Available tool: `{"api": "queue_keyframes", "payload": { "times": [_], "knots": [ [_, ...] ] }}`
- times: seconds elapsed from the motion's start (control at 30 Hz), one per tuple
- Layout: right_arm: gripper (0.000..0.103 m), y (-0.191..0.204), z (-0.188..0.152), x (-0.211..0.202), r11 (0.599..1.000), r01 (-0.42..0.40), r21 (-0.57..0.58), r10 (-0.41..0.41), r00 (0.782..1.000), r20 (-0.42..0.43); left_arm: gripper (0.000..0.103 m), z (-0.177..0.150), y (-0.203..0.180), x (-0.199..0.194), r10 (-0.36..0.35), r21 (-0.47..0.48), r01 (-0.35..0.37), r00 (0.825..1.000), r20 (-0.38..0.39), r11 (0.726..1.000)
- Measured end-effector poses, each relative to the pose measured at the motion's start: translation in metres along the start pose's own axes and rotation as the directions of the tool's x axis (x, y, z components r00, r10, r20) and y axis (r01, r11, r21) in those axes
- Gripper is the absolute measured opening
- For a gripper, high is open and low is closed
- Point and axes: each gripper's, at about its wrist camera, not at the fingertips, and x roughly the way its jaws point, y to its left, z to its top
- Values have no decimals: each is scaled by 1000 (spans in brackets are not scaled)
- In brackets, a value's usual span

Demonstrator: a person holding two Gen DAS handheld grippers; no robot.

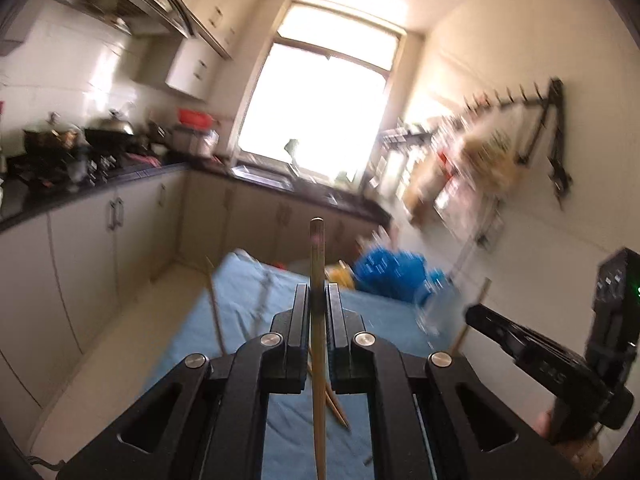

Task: Organize utensils
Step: 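Carry both chopsticks upright into the black holder while both tools open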

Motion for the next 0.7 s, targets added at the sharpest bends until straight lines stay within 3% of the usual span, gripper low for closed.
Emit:
{"api": "queue_keyframes", "payload": {
  "times": [0.23, 0.4, 0.57, 0.7],
  "knots": [
    [6, 27, 41, 28, 996, -88, 3, 88, 995, 54, 7, 37, 29, 17, 114, -13, -114, 984, 136, 993],
    [7, 46, 58, 57, 990, -140, 11, 139, 987, 80, 7, 52, 44, 38, 160, -17, -160, 971, 178, 987],
    [7, 61, 56, 97, 989, -149, 3, 148, 986, 76, 7, 44, 57, 68, 190, -15, -190, 972, 138, 982],
    [7, 61, 39, 132, 989, -147, 16, 147, 989, 9, 7, 24, 66, 96, 209, -9, -208, 976, 57, 978]
  ]
}}
